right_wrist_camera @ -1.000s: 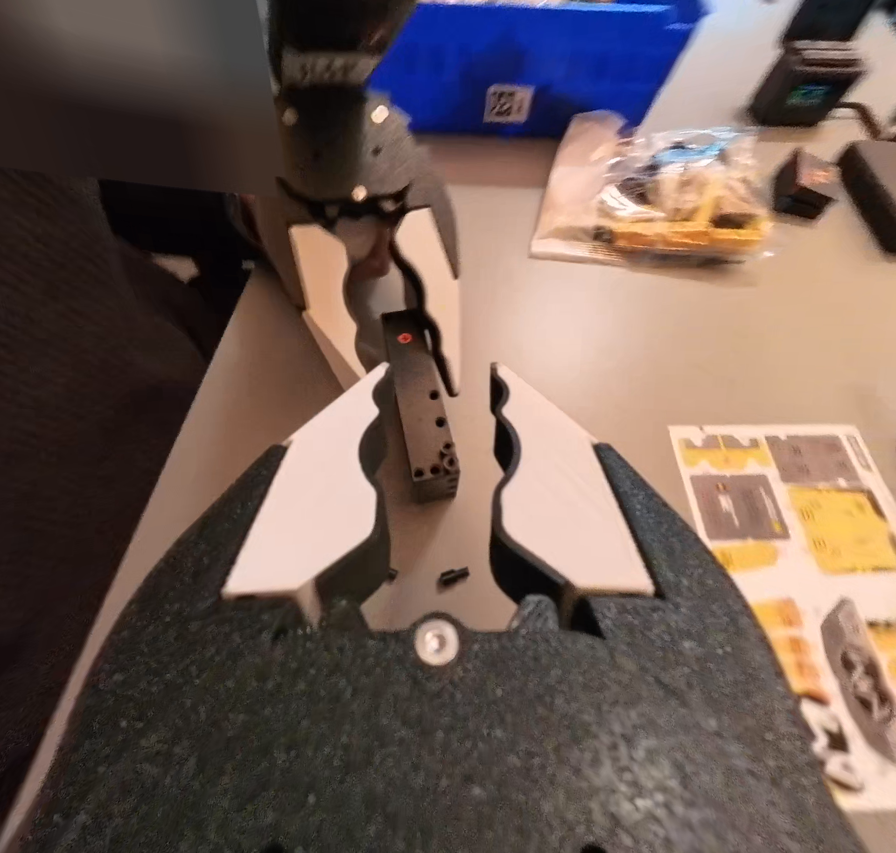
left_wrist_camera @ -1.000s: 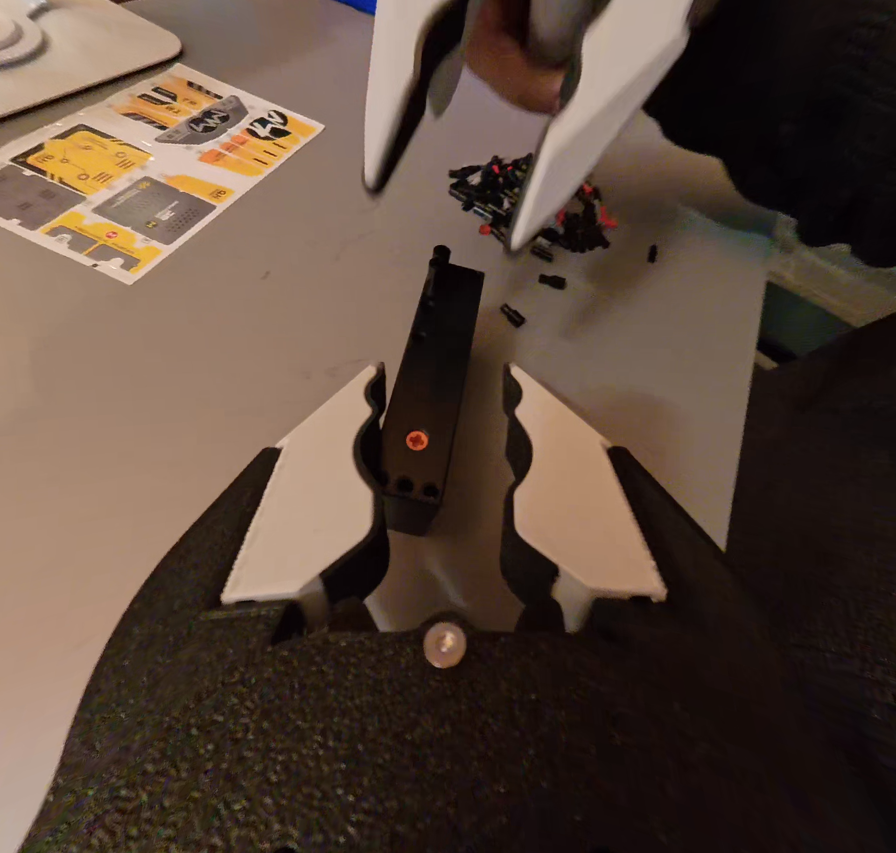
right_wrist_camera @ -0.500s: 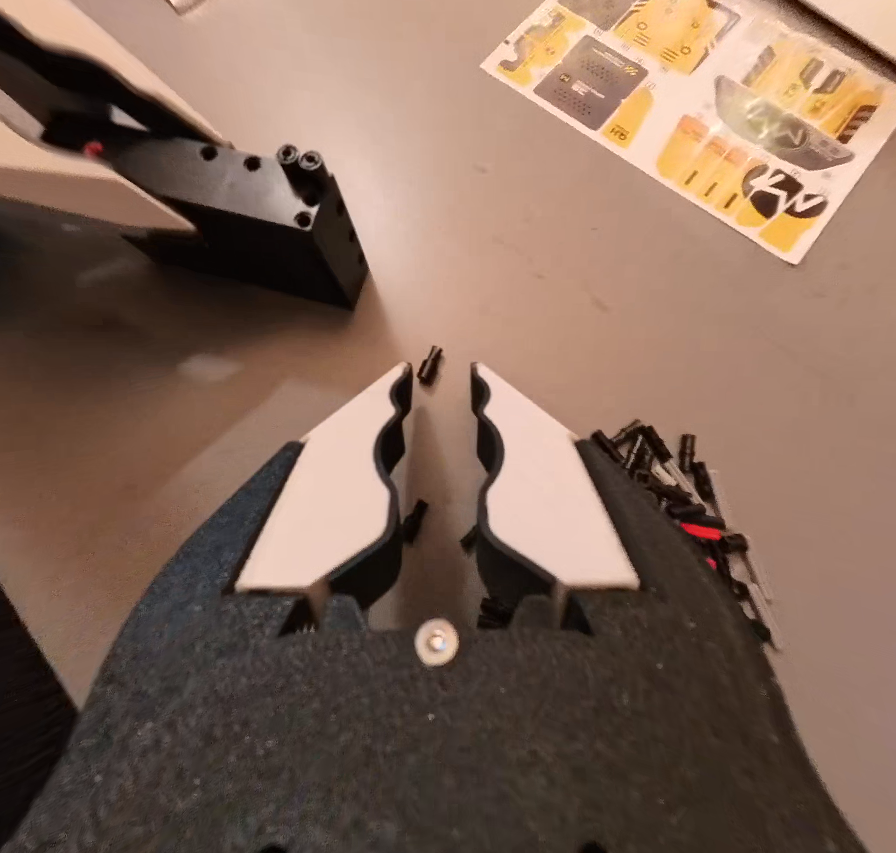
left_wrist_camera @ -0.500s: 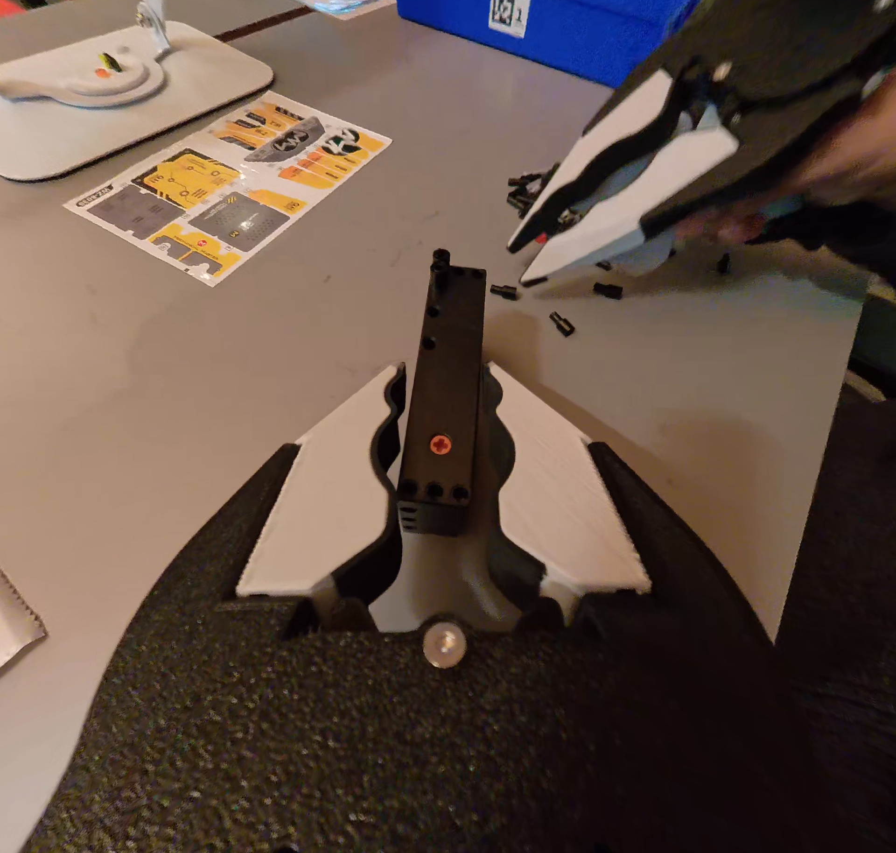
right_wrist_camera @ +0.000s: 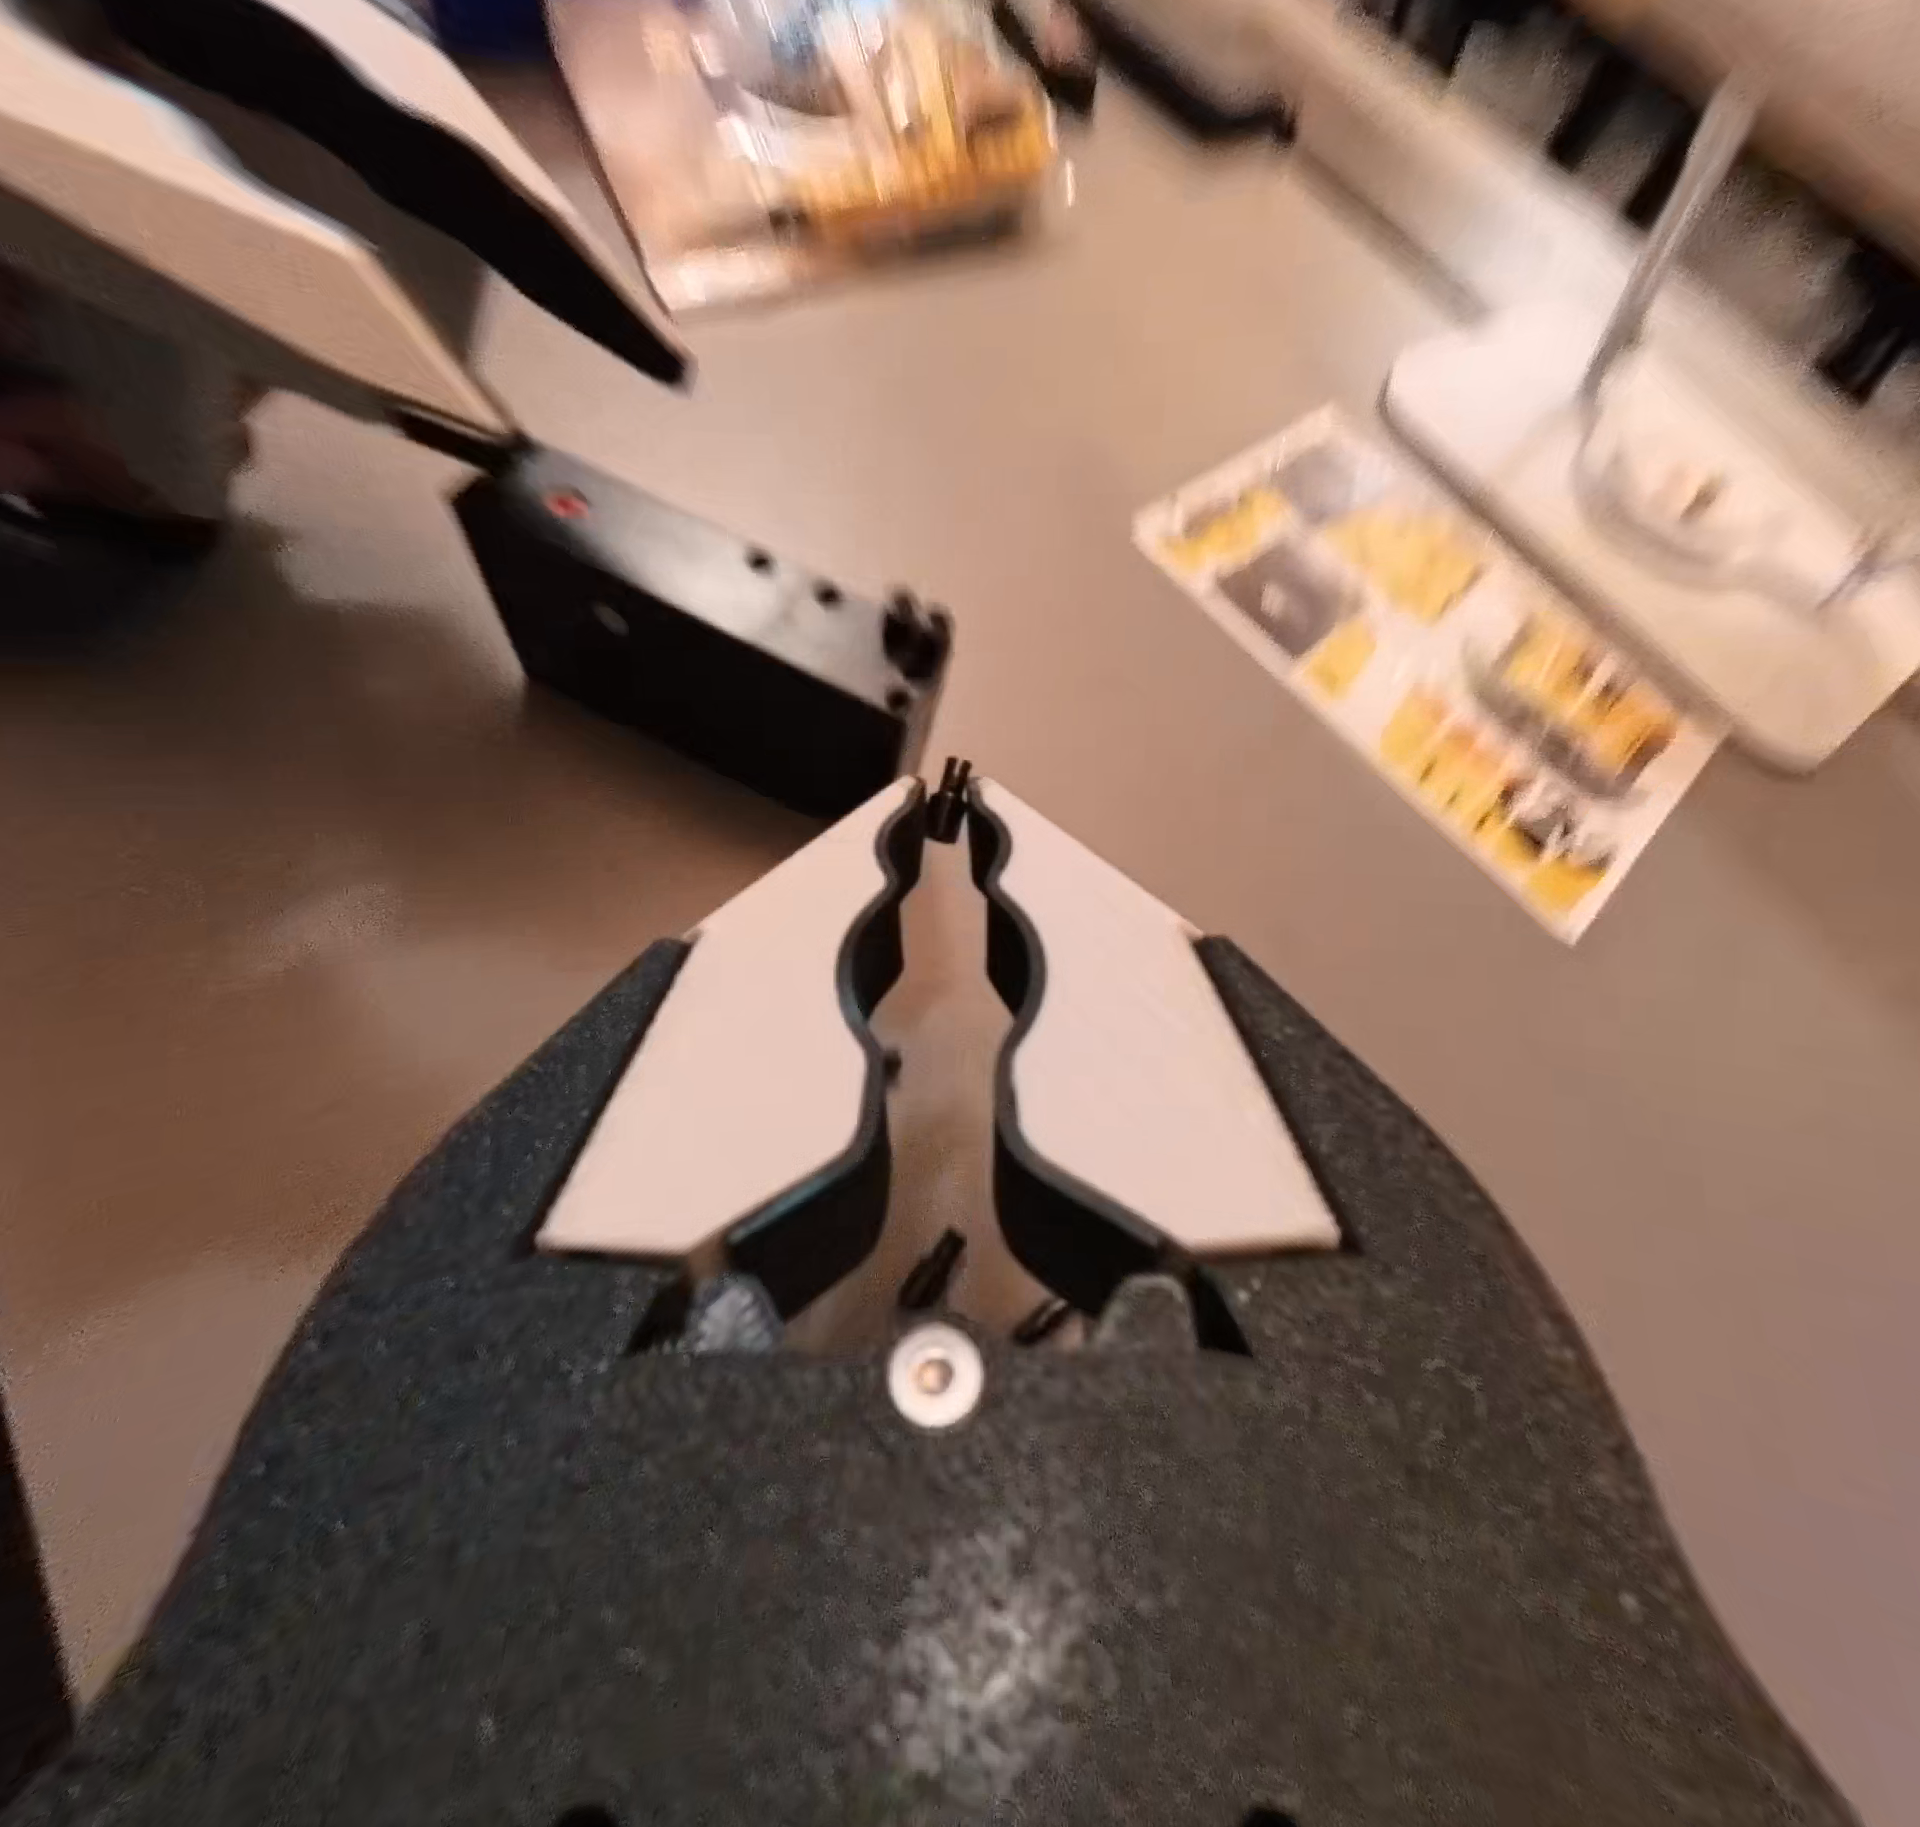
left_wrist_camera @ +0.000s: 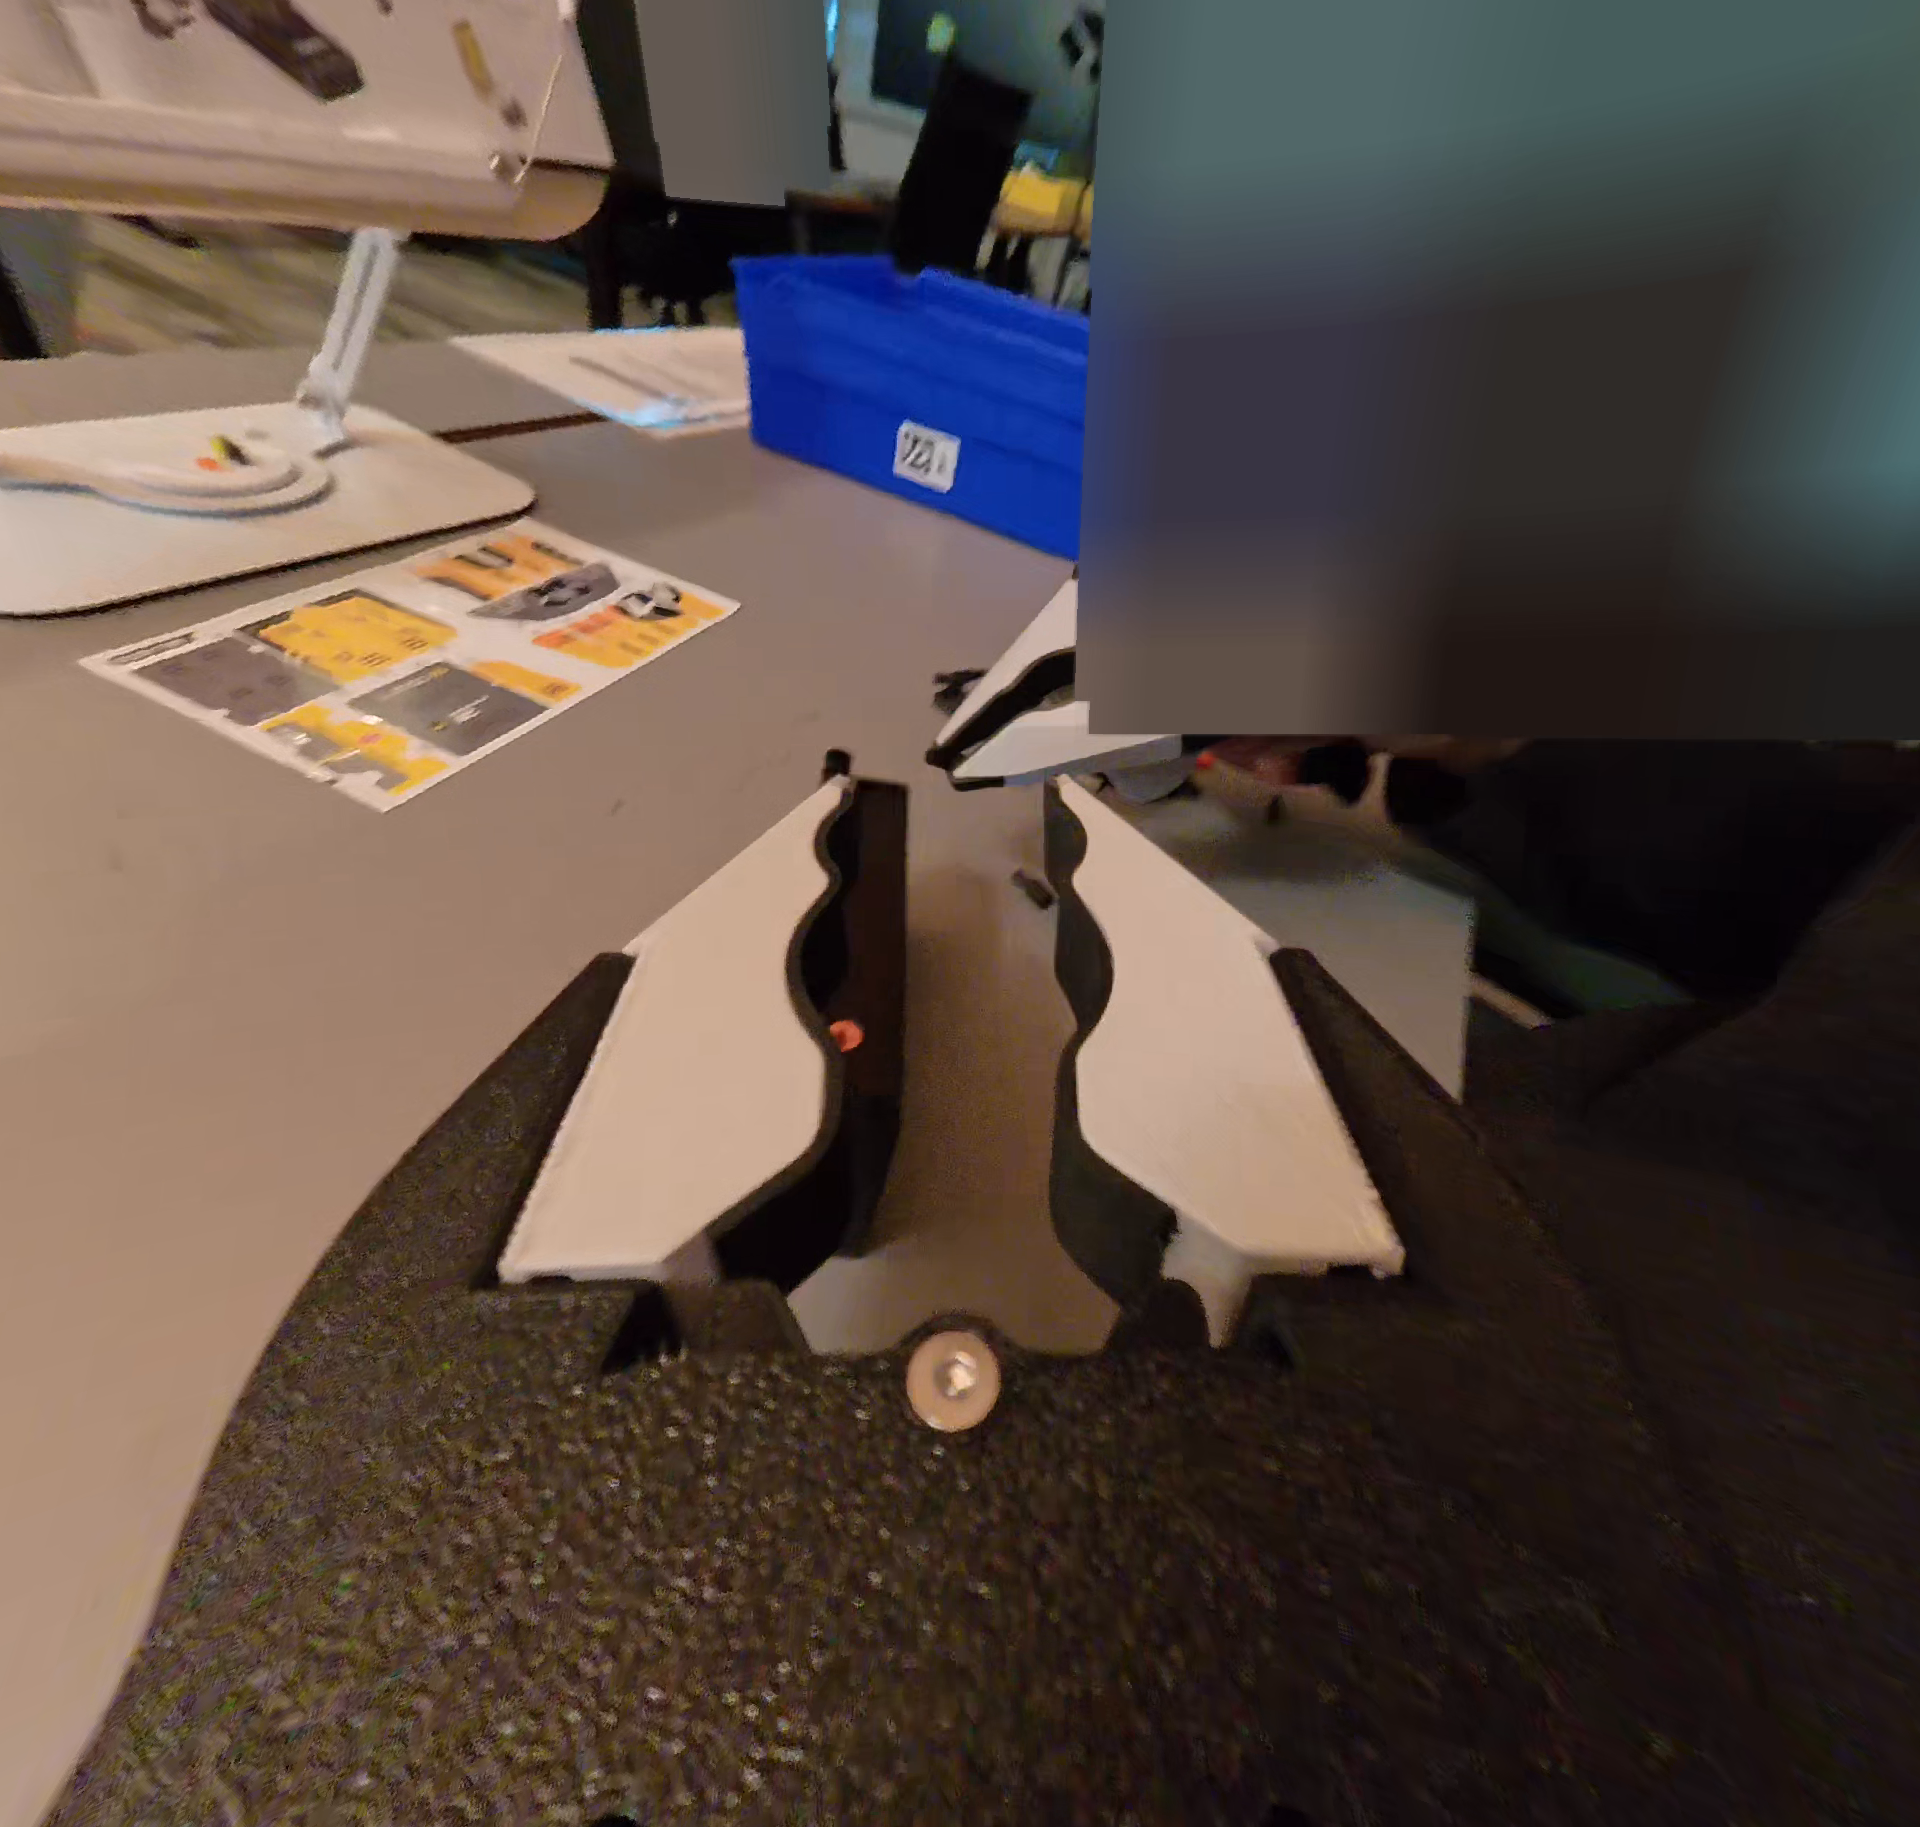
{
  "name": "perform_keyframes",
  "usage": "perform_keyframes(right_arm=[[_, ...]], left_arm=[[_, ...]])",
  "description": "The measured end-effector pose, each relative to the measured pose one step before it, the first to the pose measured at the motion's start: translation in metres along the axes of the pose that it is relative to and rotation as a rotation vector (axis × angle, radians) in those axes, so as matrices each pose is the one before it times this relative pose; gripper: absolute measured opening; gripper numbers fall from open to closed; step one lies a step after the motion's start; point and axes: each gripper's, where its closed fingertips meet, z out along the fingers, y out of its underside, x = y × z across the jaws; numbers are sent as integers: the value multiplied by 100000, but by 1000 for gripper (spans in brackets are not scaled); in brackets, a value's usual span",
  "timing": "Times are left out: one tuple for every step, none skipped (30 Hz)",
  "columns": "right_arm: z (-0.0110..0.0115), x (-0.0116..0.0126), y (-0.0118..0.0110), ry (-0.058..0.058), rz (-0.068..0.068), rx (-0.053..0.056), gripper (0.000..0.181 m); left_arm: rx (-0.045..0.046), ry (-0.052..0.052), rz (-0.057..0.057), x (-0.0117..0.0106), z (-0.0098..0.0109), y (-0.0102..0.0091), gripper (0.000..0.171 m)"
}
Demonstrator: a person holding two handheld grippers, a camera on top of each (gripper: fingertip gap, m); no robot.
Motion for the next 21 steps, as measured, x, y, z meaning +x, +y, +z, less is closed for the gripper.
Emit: perform_keyframes(right_arm=[[-670, -465, -1359, 1438, -6924, 8622, 8], [-544, -552, -1289, 1426, -7631, 7958, 8], [-338, -590, -1160, 1324, -7582, 6978, 8], [-124, -528, -974, 1452, -6809, 5731, 7], [105, -400, -745, 1535, -5629, 4246, 7], [275, -304, -510, 1328, -4826, 2888, 7], [357, -205, -385, 1292, -4738, 2100, 7], [374, -109, -329, 1310, -4867, 1657, 8], [342, -69, -345, 1055, -4627, 1697, 8], [270, -83, -443, 588, -3935, 2240, 8], [215, -118, -470, 201, -2838, 2546, 8], [151, -147, -460, -157, -1683, 2464, 8], [51, -155, -445, -177, -859, 2345, 8], [-30, -38, -347, 512, -422, 1810, 8], [-62, 3, -165, 542, -476, 927, 8], [-68, -16, -10, 94, -256, 356, 8], [-56, -32, 24, -266, 558, 393, 8], [-69, -53, -70, -463, 1467, 960, 8], [-99, -17, -198, -353, 1656, 1681, 8], [-109, 43, -295, 43, 1730, 2195, 8], [-93, 83, -324, 244, 2077, 2289, 8]], left_arm=[[3013, 2721, -2443, 337, -123, -438, 34], [3222, 1829, -2683, 141, -139, -440, 34], [3565, 1501, -2705, 42, -163, -448, 33], [3861, 727, -2554, -100, -186, -466, 32], [3048, 617, -2190, -110, -156, -378, 30], [1877, 1914, -1688, 103, -131, -269, 26], [690, 2651, -1580, 212, -80, -112, 20], [-236, 1737, -1997, 62, -12, 56, 15], [-783, 790, -2131, -96, 39, 217, 12], [-618, 1969, -2229, 100, 54, 219, 12], [-598, 2992, -2496, 260, 76, 198, 12], [-260, 2493, -2257, 212, 88, 120, 12], [-283, 1245, -1810, 29, 77, 110, 12], [-600, 371, -1267, -75, 61, 126, 12], [510, 1798, -917, 166, -26, -81, 12], [-355, 1793, -656, 167, -6, 48, 6], [-512, 794, -1048, 8, 15, 81, 5], [-256, 1485, -1170, 65, -27, 19, 3], [130, 2450, -1774, 184, -49, -10, 3], [733, 2931, -2393, 255, -56, -121, 3], [1163, 2792, -2386, 250, -63, -163, 3]])
